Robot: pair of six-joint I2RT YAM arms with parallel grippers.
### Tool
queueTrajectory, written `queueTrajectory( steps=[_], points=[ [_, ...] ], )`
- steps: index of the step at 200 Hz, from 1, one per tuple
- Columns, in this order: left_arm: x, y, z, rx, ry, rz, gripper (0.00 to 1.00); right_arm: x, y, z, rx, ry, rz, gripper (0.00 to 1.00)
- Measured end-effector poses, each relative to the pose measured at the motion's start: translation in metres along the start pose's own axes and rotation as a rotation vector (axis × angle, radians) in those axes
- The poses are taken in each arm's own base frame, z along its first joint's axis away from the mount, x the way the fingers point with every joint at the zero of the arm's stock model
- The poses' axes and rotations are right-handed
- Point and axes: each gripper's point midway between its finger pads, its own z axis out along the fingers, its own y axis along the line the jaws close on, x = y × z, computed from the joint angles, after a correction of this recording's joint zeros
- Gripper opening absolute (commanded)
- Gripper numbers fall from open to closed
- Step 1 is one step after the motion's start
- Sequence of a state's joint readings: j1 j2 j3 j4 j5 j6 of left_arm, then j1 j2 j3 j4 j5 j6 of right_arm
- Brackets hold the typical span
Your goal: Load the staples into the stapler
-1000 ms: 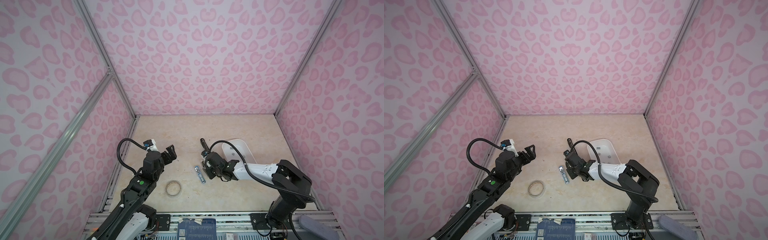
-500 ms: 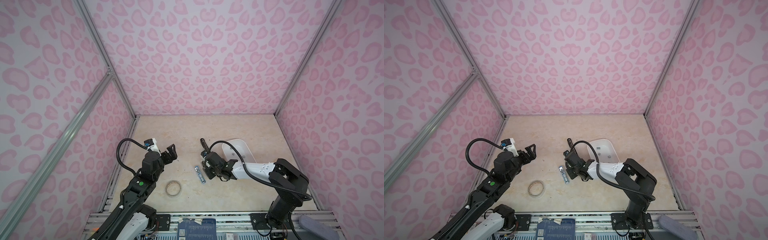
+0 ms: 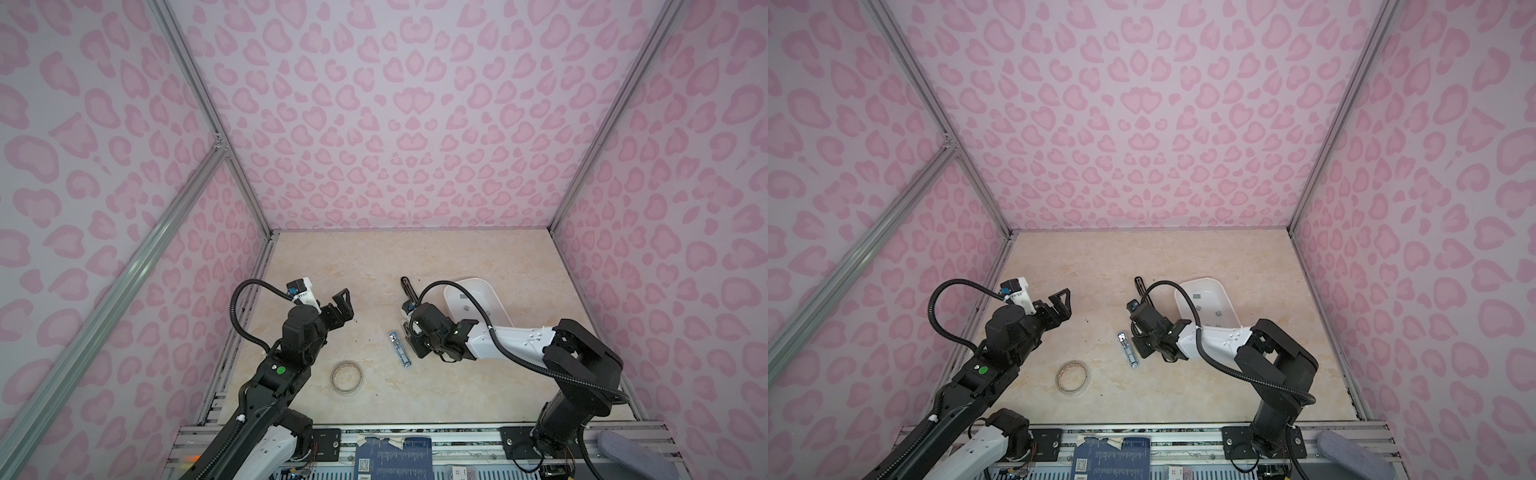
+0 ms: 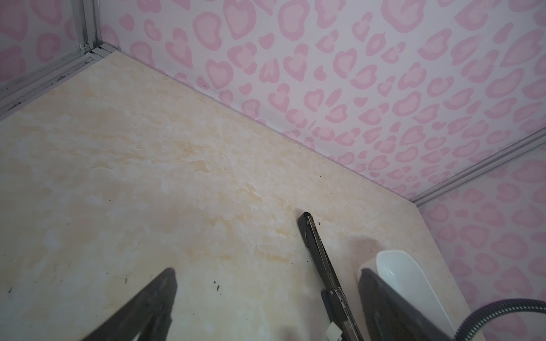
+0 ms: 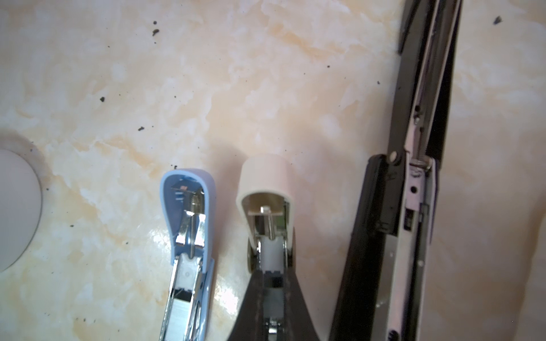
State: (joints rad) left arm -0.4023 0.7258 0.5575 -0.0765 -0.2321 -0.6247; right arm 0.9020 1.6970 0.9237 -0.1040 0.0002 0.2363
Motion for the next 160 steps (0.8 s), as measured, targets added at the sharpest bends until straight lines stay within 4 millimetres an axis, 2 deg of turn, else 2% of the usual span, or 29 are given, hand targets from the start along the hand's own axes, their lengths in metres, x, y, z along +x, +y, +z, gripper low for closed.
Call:
queueTrajectory(
  steps=[160],
  points=[
    [0.0013, 0.001, 0.0001, -0.002, 0.002, 0.001, 0.97, 0.0048, -0.0007, 0.0057, 0.004, 0.018, 0.01, 0.01]
  ],
)
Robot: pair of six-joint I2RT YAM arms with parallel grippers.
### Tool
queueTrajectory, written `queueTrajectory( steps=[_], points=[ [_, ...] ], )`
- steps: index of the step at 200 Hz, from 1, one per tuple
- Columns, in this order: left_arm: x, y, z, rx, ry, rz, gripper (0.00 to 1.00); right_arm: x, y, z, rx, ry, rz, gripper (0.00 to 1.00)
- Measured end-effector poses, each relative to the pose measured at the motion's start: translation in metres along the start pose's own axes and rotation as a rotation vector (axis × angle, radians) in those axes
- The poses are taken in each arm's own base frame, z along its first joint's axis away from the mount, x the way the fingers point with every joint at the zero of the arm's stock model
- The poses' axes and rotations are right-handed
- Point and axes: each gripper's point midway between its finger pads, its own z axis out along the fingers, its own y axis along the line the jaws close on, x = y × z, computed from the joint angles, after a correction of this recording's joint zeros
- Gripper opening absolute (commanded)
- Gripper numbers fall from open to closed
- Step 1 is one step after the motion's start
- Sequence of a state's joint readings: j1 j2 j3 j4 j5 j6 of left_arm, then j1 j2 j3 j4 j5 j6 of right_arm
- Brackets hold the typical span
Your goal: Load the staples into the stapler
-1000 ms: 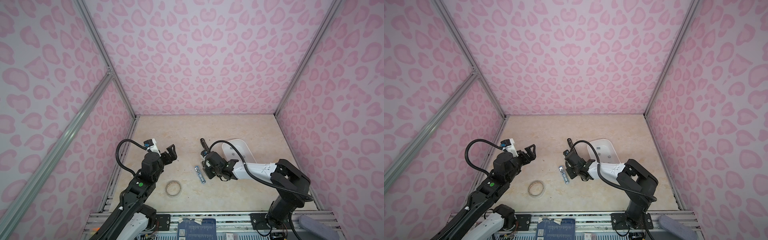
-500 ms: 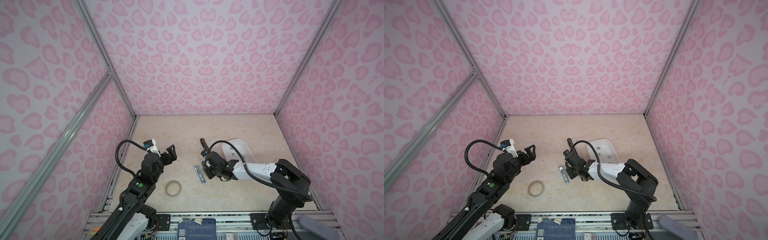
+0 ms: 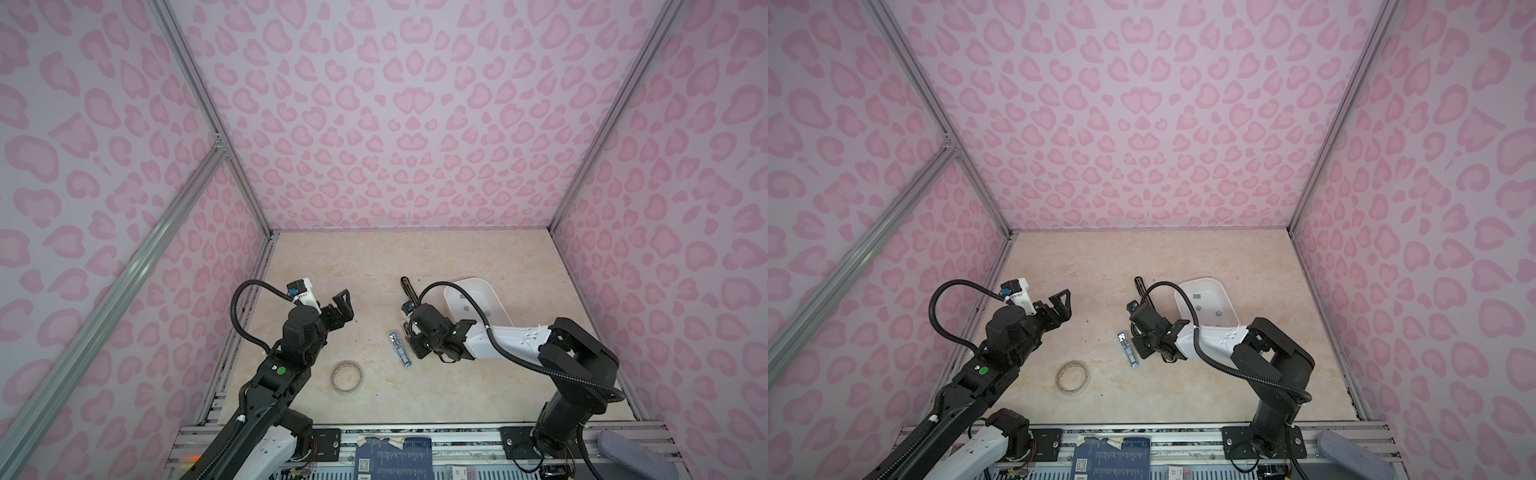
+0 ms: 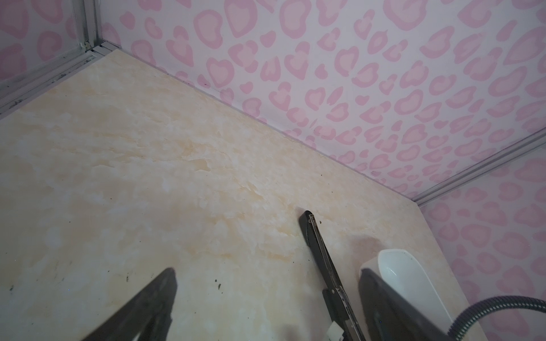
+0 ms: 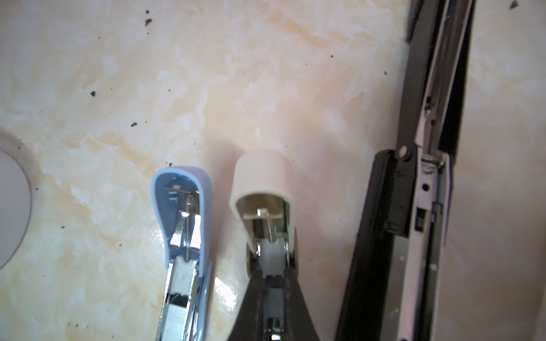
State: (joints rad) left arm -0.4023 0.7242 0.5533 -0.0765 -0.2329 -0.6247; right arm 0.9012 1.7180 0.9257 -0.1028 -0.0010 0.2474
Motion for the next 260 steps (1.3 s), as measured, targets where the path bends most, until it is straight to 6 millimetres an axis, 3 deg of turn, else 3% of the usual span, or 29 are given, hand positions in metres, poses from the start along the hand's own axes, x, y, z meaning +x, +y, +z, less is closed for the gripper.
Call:
queueTrajectory(
  steps=[260],
  points=[
    [-0.003, -0.001, -0.003, 0.006, -0.014, 0.001, 0.97, 0.011, 0.003, -0.002, 0.022, 0.02, 0.012, 0.03]
  ],
)
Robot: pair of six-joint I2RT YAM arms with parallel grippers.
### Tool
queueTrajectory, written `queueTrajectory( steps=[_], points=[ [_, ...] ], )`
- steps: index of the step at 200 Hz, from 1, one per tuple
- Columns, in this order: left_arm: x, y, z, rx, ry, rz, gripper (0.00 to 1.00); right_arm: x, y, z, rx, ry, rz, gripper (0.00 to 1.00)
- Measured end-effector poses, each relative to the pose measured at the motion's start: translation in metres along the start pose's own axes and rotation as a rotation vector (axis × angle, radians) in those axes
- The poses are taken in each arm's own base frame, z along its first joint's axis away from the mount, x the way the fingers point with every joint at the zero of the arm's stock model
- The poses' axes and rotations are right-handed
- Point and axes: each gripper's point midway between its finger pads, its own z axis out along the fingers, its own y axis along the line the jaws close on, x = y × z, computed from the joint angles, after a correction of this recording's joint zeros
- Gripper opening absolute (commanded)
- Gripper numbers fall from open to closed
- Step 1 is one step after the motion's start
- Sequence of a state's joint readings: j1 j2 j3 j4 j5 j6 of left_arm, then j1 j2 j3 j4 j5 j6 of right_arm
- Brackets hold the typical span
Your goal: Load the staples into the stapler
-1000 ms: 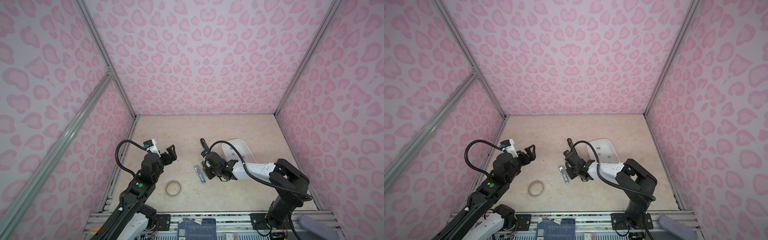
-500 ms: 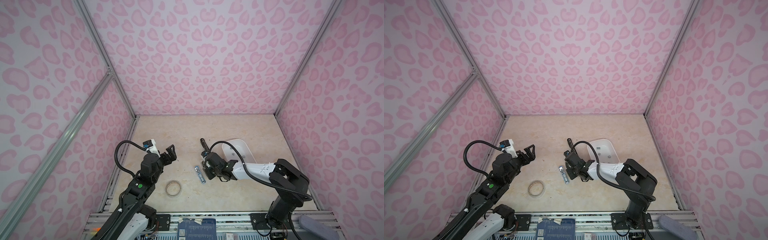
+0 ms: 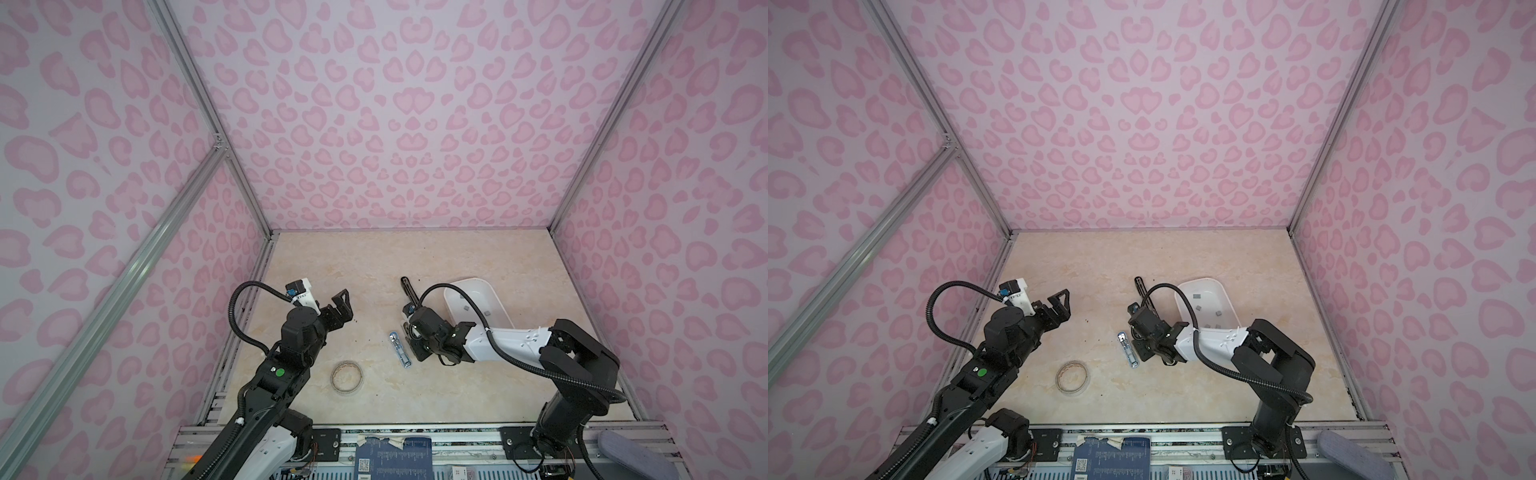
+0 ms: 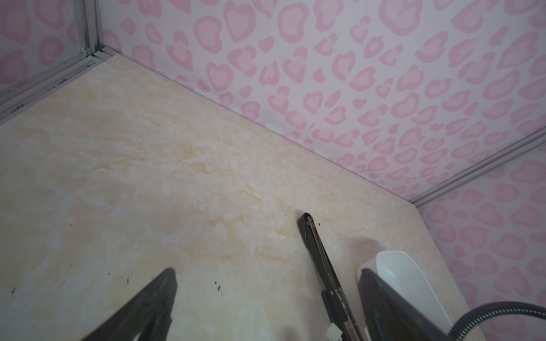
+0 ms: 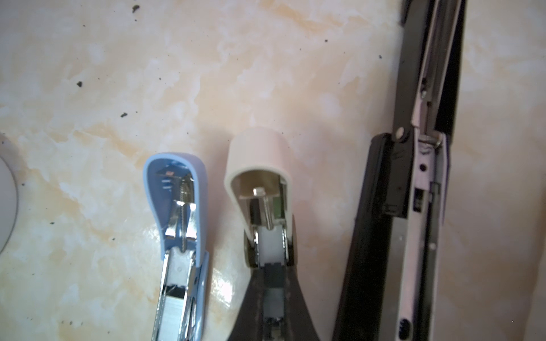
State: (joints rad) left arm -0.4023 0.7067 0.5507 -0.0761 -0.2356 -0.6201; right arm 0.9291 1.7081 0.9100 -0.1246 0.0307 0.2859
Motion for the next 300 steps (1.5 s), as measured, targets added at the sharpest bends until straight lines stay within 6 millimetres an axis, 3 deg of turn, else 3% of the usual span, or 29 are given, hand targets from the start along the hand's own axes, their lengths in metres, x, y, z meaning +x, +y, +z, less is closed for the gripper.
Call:
queueTrajectory(
  steps=[38, 117, 180, 300],
  points=[
    [0.0, 0.0, 0.0, 0.0, 0.0, 0.0, 0.97, 0.003, -0.001, -0.002, 0.0, 0.001, 0.012, 0.13],
    [0.0, 0.0, -0.001, 0.002, -0.002, -0.001, 0.97, 0.006, -0.001, -0.009, -0.003, 0.013, 0.012, 0.26],
    [0.0, 0.001, -0.001, 0.002, -0.003, -0.001, 0.97, 0.004, -0.009, -0.014, 0.01, -0.002, 0.029, 0.21],
    [0.0, 0.001, -0.003, 0.006, -0.008, -0.002, 0.97, 0.003, -0.008, 0.003, 0.01, 0.011, 0.034, 0.16]
  ],
)
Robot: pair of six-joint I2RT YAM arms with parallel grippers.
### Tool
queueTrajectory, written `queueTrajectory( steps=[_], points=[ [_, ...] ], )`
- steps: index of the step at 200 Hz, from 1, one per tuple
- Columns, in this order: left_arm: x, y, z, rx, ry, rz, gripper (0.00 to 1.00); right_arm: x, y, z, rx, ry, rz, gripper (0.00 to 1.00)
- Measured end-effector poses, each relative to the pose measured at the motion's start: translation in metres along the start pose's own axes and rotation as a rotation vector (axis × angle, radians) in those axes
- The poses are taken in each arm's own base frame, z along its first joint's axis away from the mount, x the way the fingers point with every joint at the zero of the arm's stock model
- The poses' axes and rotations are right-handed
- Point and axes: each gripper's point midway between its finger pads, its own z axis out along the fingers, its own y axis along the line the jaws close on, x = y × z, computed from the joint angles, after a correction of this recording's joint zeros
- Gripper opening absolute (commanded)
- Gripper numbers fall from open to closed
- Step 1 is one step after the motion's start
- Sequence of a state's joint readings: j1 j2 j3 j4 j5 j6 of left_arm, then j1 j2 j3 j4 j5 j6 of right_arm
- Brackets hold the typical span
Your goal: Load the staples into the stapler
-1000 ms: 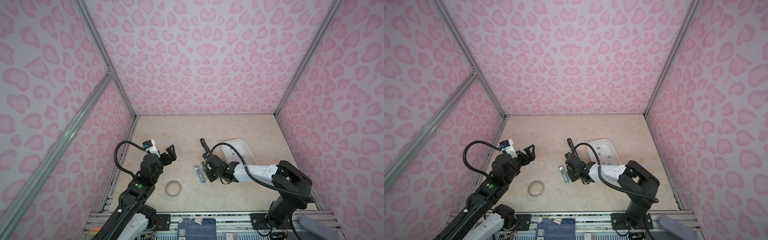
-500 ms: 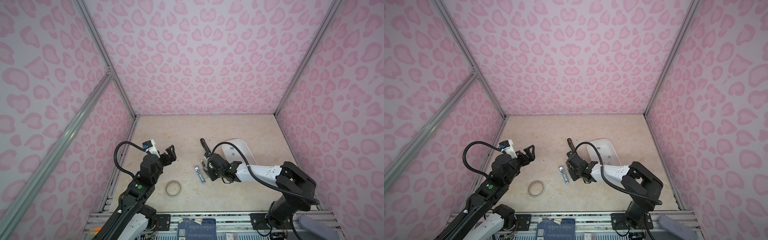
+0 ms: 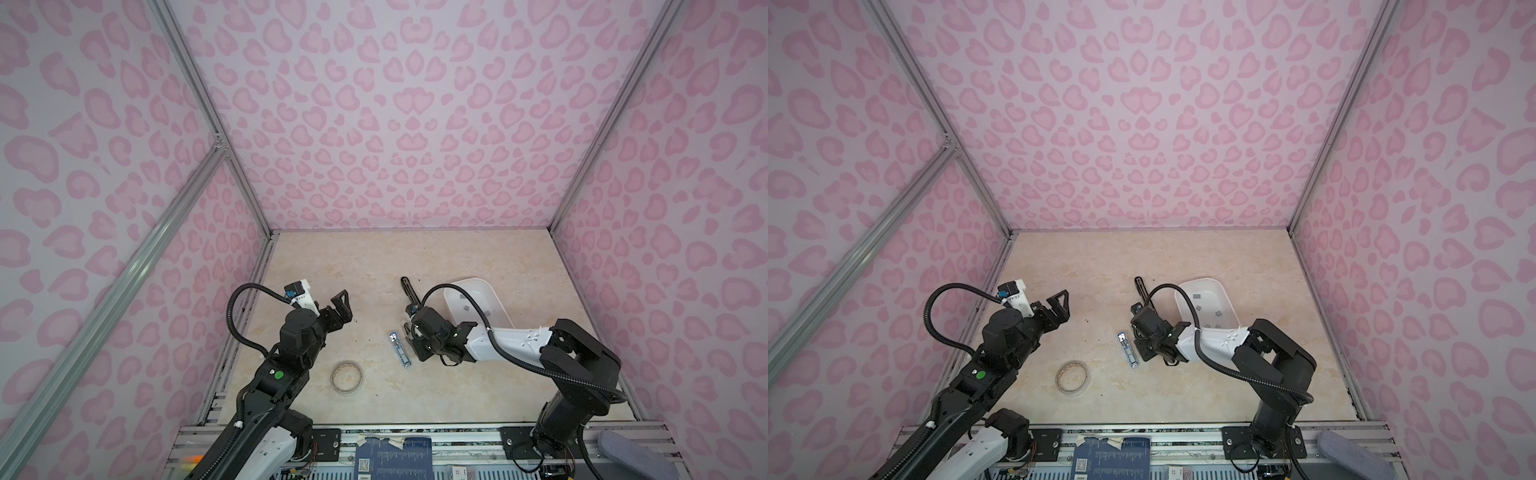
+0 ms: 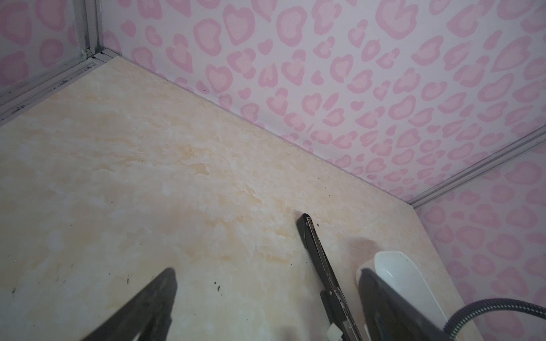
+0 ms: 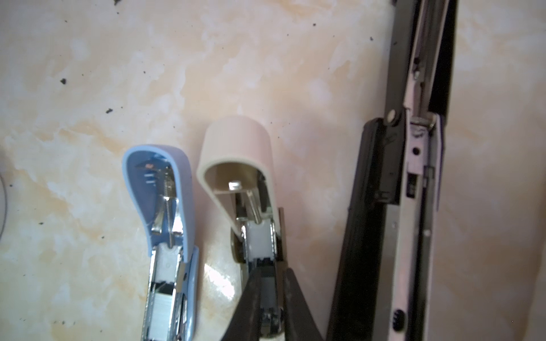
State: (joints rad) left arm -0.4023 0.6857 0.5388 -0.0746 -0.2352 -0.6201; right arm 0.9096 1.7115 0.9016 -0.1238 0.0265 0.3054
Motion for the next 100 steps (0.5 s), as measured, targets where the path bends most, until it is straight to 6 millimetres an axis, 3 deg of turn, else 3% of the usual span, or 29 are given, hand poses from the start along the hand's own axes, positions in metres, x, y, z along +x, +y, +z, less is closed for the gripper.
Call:
queueTrajectory(
  steps=[48, 100],
  points=[
    [0.007, 0.003, 0.004, -0.004, 0.015, 0.015, 0.97, 0.0, -0.003, -0.005, 0.013, 0.005, 0.001, 0.17],
    [0.031, -0.01, 0.027, 0.061, 0.108, 0.055, 0.97, -0.013, 0.004, -0.045, 0.041, -0.102, -0.012, 0.26]
  ],
)
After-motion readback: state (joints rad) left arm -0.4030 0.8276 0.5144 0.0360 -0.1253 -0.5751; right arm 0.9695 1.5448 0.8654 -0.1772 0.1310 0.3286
